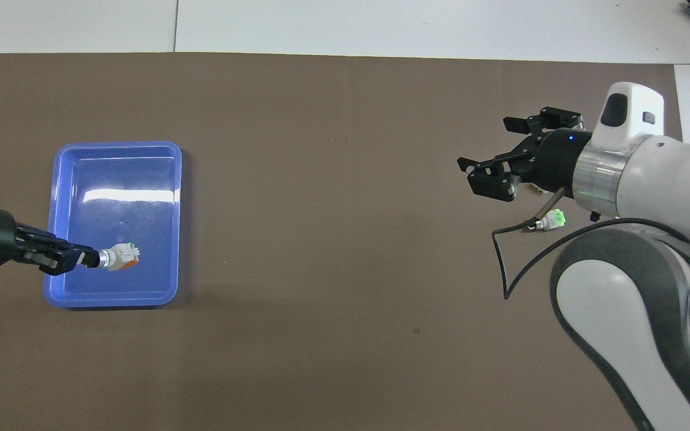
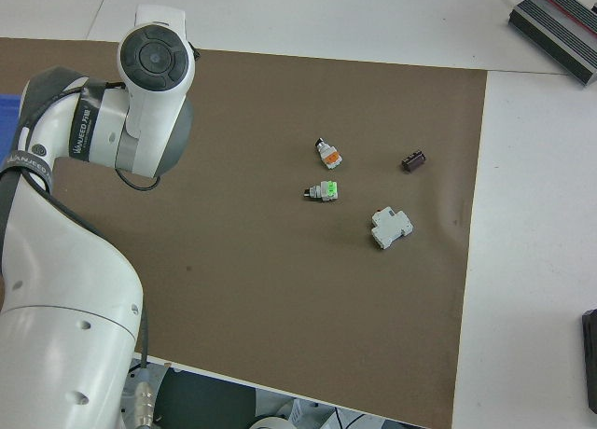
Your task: Turn and place switch with both arms
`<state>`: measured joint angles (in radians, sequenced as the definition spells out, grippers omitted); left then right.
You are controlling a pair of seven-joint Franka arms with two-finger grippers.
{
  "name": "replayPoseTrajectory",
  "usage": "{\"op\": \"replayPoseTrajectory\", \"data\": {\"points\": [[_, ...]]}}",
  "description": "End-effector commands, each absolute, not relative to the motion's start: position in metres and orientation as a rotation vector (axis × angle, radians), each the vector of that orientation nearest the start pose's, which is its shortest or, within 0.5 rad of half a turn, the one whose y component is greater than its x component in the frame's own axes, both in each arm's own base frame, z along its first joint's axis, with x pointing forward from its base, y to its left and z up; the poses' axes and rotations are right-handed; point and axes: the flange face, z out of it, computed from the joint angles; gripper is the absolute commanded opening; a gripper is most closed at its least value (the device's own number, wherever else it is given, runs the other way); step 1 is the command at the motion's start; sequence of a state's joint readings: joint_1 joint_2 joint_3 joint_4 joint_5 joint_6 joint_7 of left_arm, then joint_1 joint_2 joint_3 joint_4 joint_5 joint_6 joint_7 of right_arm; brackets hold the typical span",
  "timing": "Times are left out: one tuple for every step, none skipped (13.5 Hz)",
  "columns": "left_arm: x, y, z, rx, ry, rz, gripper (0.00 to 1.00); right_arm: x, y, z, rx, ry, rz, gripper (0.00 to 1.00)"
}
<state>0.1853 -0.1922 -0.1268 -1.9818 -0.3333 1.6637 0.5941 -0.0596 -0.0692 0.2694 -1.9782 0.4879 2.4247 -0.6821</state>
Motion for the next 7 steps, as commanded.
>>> {"op": "replayPoseTrajectory", "data": {"points": [[0.487,0.009,0.543,-3.246,0.661,0.062,0.00,0.572,0.107,0.558,-2.797,-0.566,-0.684,1.00],[0.487,0.016,0.540,-3.228,0.591,0.074,0.00,0.572,0.104,0.565,-2.852,-0.486,-0.602,1.00],[0.487,0.027,0.538,-3.206,0.511,0.075,0.00,0.572,0.100,0.571,-2.898,-0.392,-0.539,1.00],[0.489,0.031,0.531,-3.191,0.468,0.065,0.00,0.573,0.085,0.576,-2.949,-0.267,-0.482,1.00],[0.489,0.034,0.516,-3.194,0.426,0.069,0.00,0.568,0.072,0.580,-3.003,-0.172,-0.400,1.00],[0.490,0.042,0.505,-3.188,0.380,0.051,0.00,0.566,0.040,0.597,-3.055,-0.098,-0.353,1.00],[0.492,0.047,0.497,-3.178,0.355,0.048,0.00,0.564,0.019,0.610,-3.094,-0.066,-0.296,1.00]]}}
